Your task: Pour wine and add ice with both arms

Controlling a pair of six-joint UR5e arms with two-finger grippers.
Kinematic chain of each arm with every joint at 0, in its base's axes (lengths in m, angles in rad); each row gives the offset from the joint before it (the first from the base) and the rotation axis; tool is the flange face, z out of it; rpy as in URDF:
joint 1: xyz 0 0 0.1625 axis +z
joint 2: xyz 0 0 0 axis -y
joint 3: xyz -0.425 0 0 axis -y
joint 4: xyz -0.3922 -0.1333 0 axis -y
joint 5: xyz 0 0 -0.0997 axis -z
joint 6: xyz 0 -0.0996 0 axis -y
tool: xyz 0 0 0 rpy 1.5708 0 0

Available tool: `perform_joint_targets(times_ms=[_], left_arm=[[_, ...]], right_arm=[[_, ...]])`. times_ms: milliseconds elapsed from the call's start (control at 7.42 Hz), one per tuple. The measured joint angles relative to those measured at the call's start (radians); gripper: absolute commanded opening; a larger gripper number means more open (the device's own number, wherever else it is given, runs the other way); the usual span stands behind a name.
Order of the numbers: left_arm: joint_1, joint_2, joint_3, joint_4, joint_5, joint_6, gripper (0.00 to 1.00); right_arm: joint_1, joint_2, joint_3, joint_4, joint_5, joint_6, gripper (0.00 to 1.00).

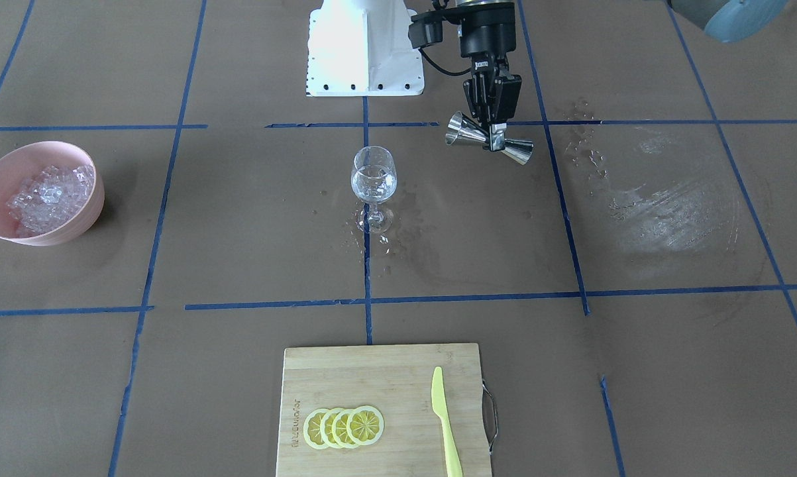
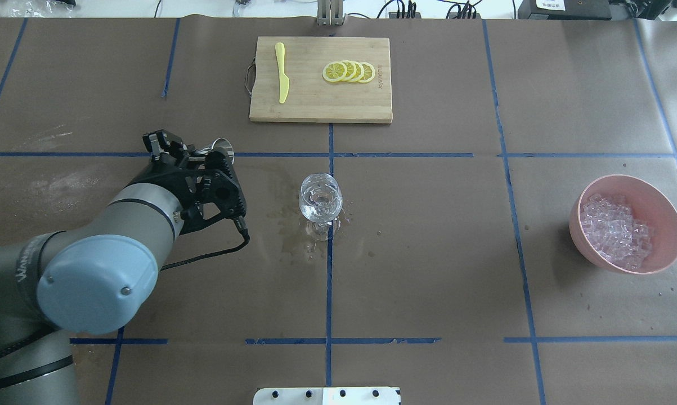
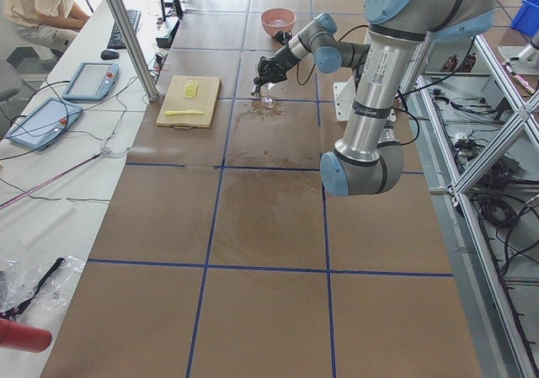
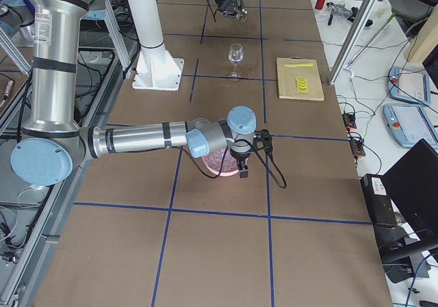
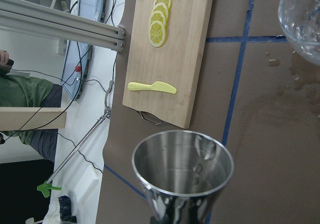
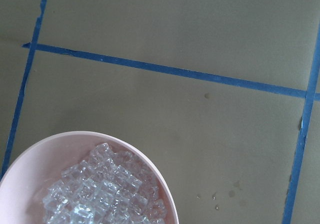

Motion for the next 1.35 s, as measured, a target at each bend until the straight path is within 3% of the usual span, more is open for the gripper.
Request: perform_joint_targets(times_ms=[404, 539, 809, 944, 1348], left_arm=[[-0.002, 0.358, 0.036, -0.515, 0.002, -0.17, 0.0], [-0.003, 0.477, 0.105, -0.765, 0.004, -0.224, 0.0], [-0.003, 0.654, 0.346, -1.379, 0.011, -0.263, 0.0], [-0.004, 0.696, 0.434, -1.548, 0.018, -0.297, 0.0], [0.007, 0.746, 0.526, -1.669, 0.054, -0.657, 0.0]], right_arm=[[-0.002, 0.0, 0.001, 0.0, 0.001, 0.001, 1.0], [-0.002, 0.0, 0.001, 0.0, 0.001, 0.001, 1.0], [-0.003, 0.0, 0.002, 0.0, 0.002, 0.002, 1.0], [-0.003, 0.0, 0.003, 0.0, 0.002, 0.002, 1.0], [-0.003, 0.001, 0.004, 0.0, 0.002, 0.002, 1.0]])
